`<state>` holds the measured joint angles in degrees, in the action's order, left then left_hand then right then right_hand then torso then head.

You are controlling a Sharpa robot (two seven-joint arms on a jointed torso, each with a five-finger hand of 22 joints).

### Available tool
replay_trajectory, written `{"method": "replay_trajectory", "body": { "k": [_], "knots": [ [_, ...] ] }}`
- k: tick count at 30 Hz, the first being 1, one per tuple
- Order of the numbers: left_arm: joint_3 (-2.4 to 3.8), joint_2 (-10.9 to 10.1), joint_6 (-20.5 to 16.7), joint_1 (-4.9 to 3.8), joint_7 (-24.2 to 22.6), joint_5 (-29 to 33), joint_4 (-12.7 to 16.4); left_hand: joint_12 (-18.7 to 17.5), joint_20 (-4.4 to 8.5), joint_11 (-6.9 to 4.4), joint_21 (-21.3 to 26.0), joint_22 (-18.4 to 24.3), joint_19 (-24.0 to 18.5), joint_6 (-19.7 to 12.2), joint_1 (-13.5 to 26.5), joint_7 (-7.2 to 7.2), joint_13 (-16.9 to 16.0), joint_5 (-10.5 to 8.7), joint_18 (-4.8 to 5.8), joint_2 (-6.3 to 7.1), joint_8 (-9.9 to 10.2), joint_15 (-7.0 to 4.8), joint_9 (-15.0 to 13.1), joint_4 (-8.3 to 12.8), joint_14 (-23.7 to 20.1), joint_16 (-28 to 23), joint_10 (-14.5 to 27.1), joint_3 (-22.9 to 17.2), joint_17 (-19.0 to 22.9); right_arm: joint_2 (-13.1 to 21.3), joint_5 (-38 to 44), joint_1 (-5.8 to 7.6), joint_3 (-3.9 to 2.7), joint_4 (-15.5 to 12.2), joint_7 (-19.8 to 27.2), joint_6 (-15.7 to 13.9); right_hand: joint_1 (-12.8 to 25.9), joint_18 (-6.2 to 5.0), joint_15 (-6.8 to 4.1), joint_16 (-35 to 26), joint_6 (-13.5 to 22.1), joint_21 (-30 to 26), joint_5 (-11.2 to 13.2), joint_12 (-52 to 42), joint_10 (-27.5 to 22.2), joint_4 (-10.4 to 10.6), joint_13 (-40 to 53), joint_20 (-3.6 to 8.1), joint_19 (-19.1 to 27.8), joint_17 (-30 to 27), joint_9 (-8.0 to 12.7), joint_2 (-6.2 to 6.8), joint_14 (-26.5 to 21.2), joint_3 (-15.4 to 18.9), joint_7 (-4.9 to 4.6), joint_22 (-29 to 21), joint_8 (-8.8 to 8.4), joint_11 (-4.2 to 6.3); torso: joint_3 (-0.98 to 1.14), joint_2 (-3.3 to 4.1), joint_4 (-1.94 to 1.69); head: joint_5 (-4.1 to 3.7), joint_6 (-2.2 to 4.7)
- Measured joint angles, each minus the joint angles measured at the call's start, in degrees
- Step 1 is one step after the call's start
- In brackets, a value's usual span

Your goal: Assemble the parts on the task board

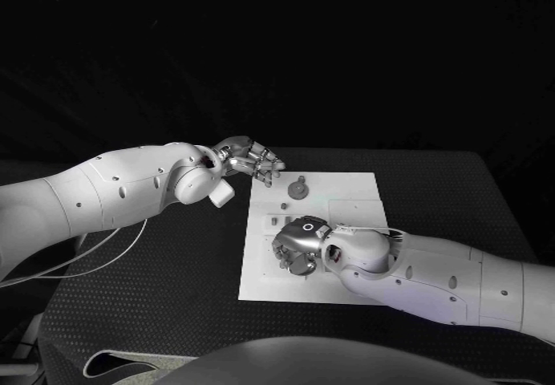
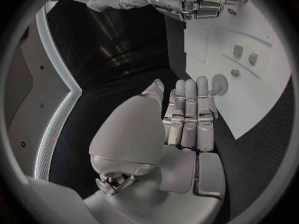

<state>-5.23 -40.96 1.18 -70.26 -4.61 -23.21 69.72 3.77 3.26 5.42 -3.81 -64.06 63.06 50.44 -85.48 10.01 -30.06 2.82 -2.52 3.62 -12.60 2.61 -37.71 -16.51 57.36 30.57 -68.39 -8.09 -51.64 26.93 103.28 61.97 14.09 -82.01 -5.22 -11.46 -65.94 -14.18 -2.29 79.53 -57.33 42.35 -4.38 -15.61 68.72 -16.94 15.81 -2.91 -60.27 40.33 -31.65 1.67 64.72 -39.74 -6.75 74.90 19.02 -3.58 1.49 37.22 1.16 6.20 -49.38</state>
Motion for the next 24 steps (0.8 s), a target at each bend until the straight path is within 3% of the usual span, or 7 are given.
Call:
{"method": "replay_trajectory", "body": {
  "k": [17,20,24],
  "knots": [
    [0.02,-0.03,0.19,0.00,0.06,0.00,0.07,0.00,0.00,0.00,0.00,0.00,0.00,0.00,0.00,0.00,-0.01,0.00,-0.02,0.00,0.00,-0.02,0.00,0.00,0.02,0.00,0.00,0.00,0.00,-0.64,0.08,-0.17,-0.12,0.37,-0.08,0.57,0.00,0.00,-0.04,0.00,0.20,0.00,0.17,0.18,0.03,0.06,0.09,-0.09,0.07,0.10,0.00,0.00,-0.19,0.19,-0.03,0.00,-0.04,-0.06,0.00,0.01,0.03,-0.10,-0.15],
    [0.02,-0.07,0.24,0.00,0.08,0.00,0.08,0.00,0.00,0.00,0.00,0.02,0.00,0.00,0.00,0.00,-0.01,0.00,-0.42,0.00,0.00,-0.02,0.01,0.00,0.02,0.00,0.00,0.00,-0.01,-0.56,-0.31,-0.16,-0.13,0.35,-0.04,0.57,-0.66,0.00,0.44,0.00,1.14,0.00,0.17,1.11,-1.29,0.35,0.23,-0.20,0.18,0.24,-0.77,1.11,-0.70,0.80,-0.95,0.00,-0.90,-0.83,0.00,0.00,0.03,-0.11,-0.22],
    [0.01,-0.11,0.37,0.00,0.13,0.01,0.08,0.00,0.00,0.00,0.00,0.04,0.00,0.00,0.00,0.00,-0.01,0.00,-0.51,0.00,0.00,-0.02,-0.02,0.00,0.02,0.00,0.00,0.00,-0.01,-0.25,-0.89,-0.23,-0.05,0.24,-0.02,0.50,1.48,-0.43,0.80,0.01,3.60,-0.01,0.10,2.41,-3.21,0.85,-0.18,-0.41,0.42,0.43,-0.57,4.94,-1.55,1.39,-1.63,0.00,-2.31,-1.59,0.00,-0.01,0.02,-0.11,-0.25]
  ]
}}
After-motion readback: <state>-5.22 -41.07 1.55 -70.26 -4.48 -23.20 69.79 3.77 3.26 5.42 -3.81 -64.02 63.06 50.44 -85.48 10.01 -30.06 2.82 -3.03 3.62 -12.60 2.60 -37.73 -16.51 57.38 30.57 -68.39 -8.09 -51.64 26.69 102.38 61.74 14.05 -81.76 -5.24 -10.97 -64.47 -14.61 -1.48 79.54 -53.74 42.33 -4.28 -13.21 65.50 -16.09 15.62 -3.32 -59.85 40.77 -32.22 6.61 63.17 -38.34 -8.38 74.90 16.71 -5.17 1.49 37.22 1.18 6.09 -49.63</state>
